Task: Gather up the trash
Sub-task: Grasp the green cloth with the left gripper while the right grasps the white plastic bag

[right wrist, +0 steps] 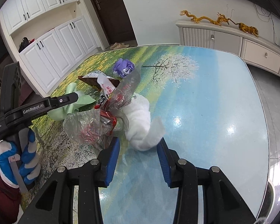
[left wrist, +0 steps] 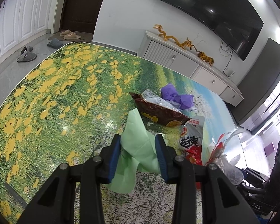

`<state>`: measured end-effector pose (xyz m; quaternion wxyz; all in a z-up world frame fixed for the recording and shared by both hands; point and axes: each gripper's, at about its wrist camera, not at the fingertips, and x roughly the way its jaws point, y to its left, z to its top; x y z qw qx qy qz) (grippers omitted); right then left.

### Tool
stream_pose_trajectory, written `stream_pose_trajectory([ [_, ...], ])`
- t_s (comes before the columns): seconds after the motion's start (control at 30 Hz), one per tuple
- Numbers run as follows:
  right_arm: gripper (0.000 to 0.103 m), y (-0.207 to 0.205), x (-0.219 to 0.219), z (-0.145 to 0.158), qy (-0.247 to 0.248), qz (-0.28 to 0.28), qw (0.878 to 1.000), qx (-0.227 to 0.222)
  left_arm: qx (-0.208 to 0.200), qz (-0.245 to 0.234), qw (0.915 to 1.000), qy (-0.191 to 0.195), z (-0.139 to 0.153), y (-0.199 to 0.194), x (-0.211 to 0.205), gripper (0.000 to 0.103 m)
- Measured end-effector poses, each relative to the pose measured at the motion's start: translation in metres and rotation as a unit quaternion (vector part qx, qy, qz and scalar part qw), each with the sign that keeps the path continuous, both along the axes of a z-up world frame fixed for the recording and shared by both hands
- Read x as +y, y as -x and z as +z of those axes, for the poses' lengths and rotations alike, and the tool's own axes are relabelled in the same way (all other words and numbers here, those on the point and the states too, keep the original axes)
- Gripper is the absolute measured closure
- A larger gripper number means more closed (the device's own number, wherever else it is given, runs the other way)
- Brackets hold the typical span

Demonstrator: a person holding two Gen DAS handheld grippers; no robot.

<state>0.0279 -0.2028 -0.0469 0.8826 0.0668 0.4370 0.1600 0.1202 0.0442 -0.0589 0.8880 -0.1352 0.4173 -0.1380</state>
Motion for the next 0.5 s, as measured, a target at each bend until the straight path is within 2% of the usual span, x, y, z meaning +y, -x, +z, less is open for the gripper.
stream_pose_trajectory([
  [0.33,0.064,0.003,-0.021,0.005,-0.062,-0.019,0.998,-0.01,0.001,0.002,1.0,0.001,0.0,0.003,0.0,0.068],
  [0.43,0.065,-0.001,-0.019,0.002,-0.065,-0.021,0.998,-0.005,0.0,0.0,1.0,0.001,0.0,0.003,0.0,0.07],
  [0.5,0.071,-0.002,-0.018,0.0,-0.067,-0.024,0.997,-0.003,0.0,0.0,1.0,0.003,0.0,0.004,0.0,0.072],
])
